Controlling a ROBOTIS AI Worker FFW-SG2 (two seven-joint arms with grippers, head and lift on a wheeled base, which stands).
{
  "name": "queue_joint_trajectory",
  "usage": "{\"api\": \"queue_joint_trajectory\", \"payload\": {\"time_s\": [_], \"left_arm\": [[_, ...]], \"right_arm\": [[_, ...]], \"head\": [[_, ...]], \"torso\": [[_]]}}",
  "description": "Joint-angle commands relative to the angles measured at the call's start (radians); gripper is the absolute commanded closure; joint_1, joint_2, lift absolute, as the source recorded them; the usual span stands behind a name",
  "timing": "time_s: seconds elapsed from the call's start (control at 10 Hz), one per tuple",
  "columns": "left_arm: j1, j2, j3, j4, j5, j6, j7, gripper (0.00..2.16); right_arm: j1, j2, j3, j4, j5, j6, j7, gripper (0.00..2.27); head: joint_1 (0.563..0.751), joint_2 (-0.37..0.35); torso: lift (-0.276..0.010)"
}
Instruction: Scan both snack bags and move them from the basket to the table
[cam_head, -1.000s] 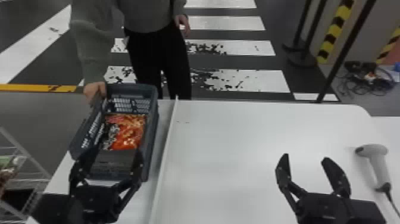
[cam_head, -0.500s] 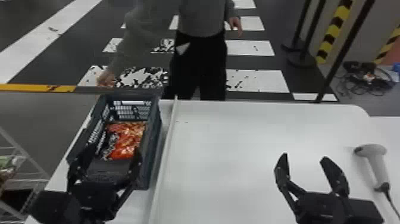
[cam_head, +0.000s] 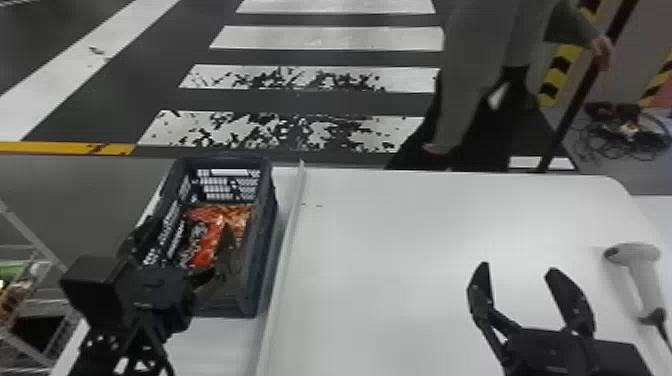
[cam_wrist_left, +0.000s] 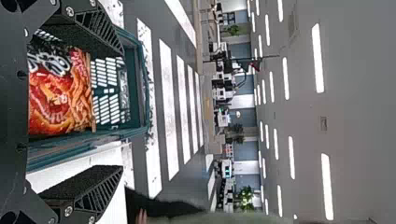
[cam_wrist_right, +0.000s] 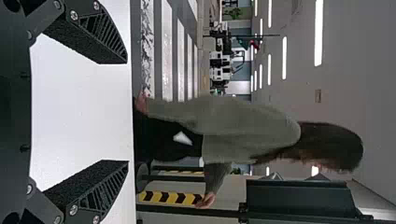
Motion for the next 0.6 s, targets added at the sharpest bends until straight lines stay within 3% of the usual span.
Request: {"api": "queue_joint_trajectory", "payload": {"time_s": [0.0,0.2,0.5], "left_arm": [[-0.062,0.000,0.020,0.003,0.026,0.057,0.000,0.14],[-0.120,-0.005,0.034,0.034,0.060,0.084,0.003,0.14],[-0.234,-0.038,0.014,0.134,0.078,0.127,0.015,0.14]], "right_arm": [[0.006,0.000,0.000,-0.001,0.007,-0.001,0.000,0.16],[-0.001,-0.002,0.014,-0.002,0.030,0.006,0.000,0.16],[-0.007,-0.002,0.015,0.001,0.035,0.015,0.000,0.16]], "head": [[0.695,0.060],[0.695,0.079],[0.695,0.107]], "torso": [[-0.098],[-0.098],[-0.098]]}}
